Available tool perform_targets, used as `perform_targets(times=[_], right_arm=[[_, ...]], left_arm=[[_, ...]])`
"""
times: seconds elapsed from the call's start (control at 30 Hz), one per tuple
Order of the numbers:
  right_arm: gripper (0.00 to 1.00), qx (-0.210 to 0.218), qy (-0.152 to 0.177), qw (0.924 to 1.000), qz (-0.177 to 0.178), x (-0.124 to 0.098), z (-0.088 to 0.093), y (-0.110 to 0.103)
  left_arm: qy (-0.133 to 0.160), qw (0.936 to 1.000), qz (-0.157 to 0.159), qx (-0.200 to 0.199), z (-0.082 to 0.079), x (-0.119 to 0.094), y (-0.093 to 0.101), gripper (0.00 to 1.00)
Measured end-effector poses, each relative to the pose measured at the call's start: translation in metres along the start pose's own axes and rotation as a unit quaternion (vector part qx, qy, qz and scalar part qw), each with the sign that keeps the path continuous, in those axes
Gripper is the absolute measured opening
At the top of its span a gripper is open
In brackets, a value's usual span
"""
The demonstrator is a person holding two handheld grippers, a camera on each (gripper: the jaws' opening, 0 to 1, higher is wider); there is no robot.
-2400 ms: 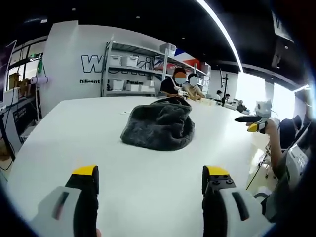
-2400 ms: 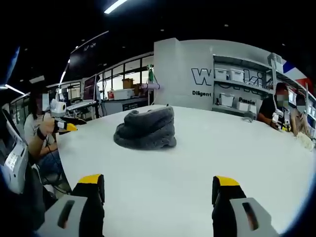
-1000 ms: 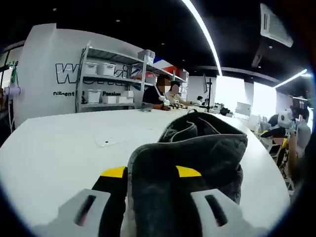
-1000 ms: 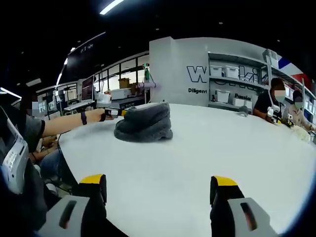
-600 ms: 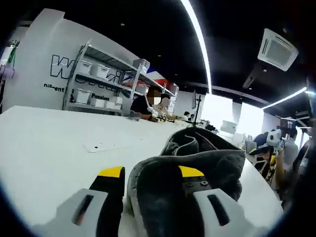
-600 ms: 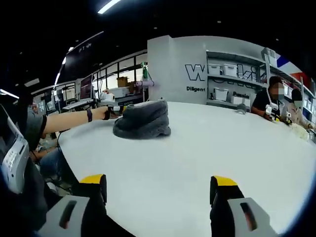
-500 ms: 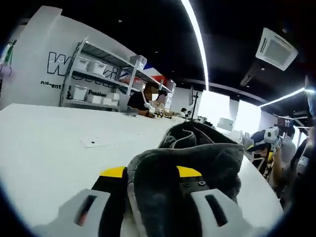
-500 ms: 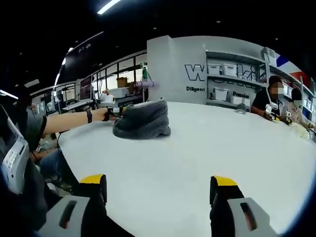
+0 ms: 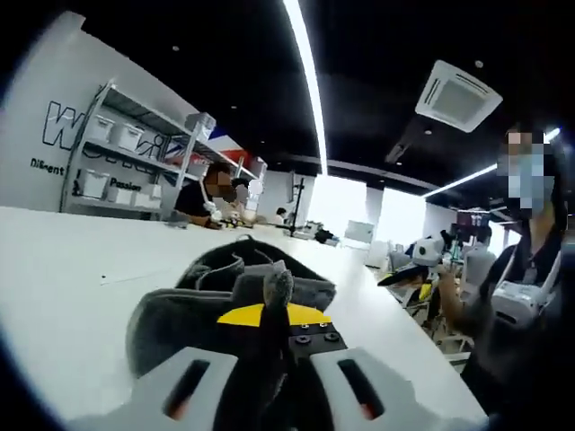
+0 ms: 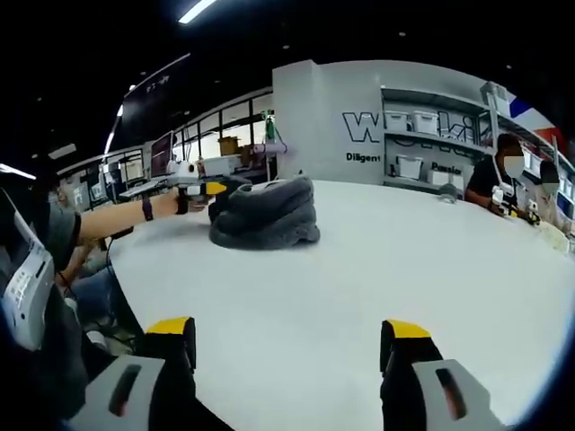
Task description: Fold the towel on the table until its edges align and the towel forms a compact rectangular stack.
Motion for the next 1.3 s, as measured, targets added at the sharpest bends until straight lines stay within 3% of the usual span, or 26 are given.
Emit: perform_targets(times=[0.1,0.2,0.27,0.3,0.37,0.53,0.83,0.93,0.97,1.07,1.3], right_arm=[[0.88,0.0,-0.001,1.0,-0.003,0.005,-0.002,-0.001],[0.88,0.0,-0.001,1.0,-0.007,0.01,-0.003,-0.003],[0.88,0.001,0.0,0.9999,-0.014,0.015,-0.005,-0.006],[0.88,0.0,0.0,0.9999,-0.015,0.016,-0.006,-0.006],[0.88,-0.005,0.0,0.9997,-0.025,0.02,-0.009,-0.013],[0.88,-0.015,-0.002,0.9993,-0.034,0.022,-0.013,-0.019],[0.88,-0.013,-0.005,0.9995,-0.027,0.017,-0.008,-0.017],[0.88,-0.011,-0.004,0.9995,-0.028,0.016,-0.006,-0.016],[0.88,-0.011,-0.003,0.9995,-0.028,0.016,-0.006,-0.017],[0.88,-0.011,-0.002,0.9995,-0.029,0.015,-0.005,-0.016],[0.88,-0.008,-0.003,0.9995,-0.029,0.015,-0.001,-0.014]], left_arm=[[-0.007,0.999,0.045,0.0,0.004,0.001,0.035,0.08],[-0.041,0.9953,0.087,0.013,0.018,0.01,0.071,0.08],[-0.067,0.9893,0.124,0.034,0.029,0.019,0.1,0.08],[-0.071,0.9882,0.13,0.038,0.03,0.02,0.104,0.08],[-0.099,0.9796,0.162,0.064,0.043,0.03,0.133,0.08],[-0.134,0.9686,0.184,0.1,0.065,0.047,0.166,0.08],[-0.161,0.9641,0.189,0.094,0.093,0.076,0.192,0.08],[-0.19,0.9618,0.175,0.09,0.105,0.086,0.192,0.08],[-0.212,0.9599,0.16,0.089,0.111,0.088,0.19,0.08],[-0.22,0.9588,0.153,0.094,0.116,0.092,0.188,0.09],[-0.216,0.9629,0.141,0.08,0.112,0.089,0.187,0.13]])
Point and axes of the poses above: the point that each gripper's makers call its tool centre point, and the gripper's own axes: x roughly forward along the fingers, y roughly to its right, z roughly out of its underside, the point moved 7 cm from there along -x, roughly backward along the fingers, and after that the axes turned 3 degrees about -z, right-handed, at the moved point
